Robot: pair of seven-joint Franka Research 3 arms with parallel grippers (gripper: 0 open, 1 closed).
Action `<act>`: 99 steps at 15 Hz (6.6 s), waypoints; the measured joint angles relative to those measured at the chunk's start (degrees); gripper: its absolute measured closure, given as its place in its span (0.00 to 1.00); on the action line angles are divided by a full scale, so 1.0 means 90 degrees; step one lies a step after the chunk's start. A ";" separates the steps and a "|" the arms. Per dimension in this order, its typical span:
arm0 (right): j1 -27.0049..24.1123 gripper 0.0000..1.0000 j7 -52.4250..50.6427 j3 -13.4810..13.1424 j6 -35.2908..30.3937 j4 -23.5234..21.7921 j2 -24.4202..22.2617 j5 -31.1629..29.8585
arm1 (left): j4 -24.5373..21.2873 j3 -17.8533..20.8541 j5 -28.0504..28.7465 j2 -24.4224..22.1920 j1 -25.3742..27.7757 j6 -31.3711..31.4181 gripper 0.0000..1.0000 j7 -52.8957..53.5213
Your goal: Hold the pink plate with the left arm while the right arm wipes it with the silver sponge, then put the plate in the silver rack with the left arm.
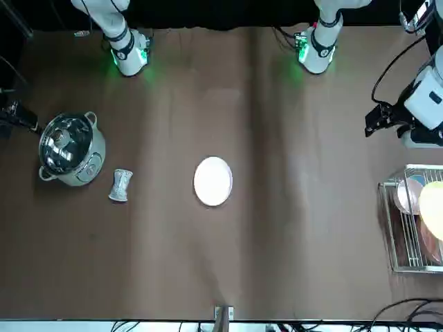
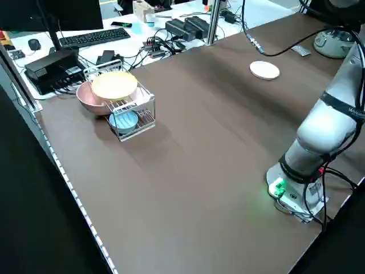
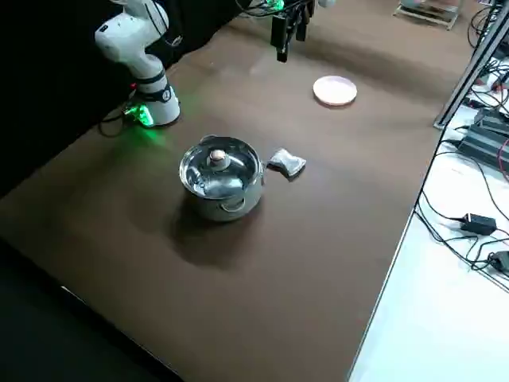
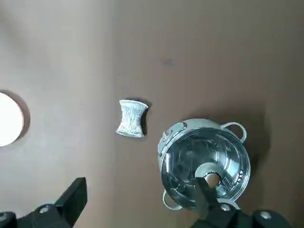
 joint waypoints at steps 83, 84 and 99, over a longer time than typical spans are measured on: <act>0.3217 0.93 0.3167 0.0098 0.3116 -0.0203 0.4176 0.3860 | -0.0687 -0.0596 -0.0894 0.4586 -0.3383 0.5778 0.97 -0.4335; 0.3309 0.93 0.3093 0.0101 0.3239 -0.0204 0.4320 0.3866 | -0.0686 -0.0596 -0.0894 0.4587 -0.3383 0.5778 0.97 -0.4335; 0.3960 0.93 0.2886 0.0276 0.4159 -0.0197 0.4802 0.4219 | -0.0685 -0.0596 -0.0894 0.4587 -0.3384 0.5778 0.97 -0.4335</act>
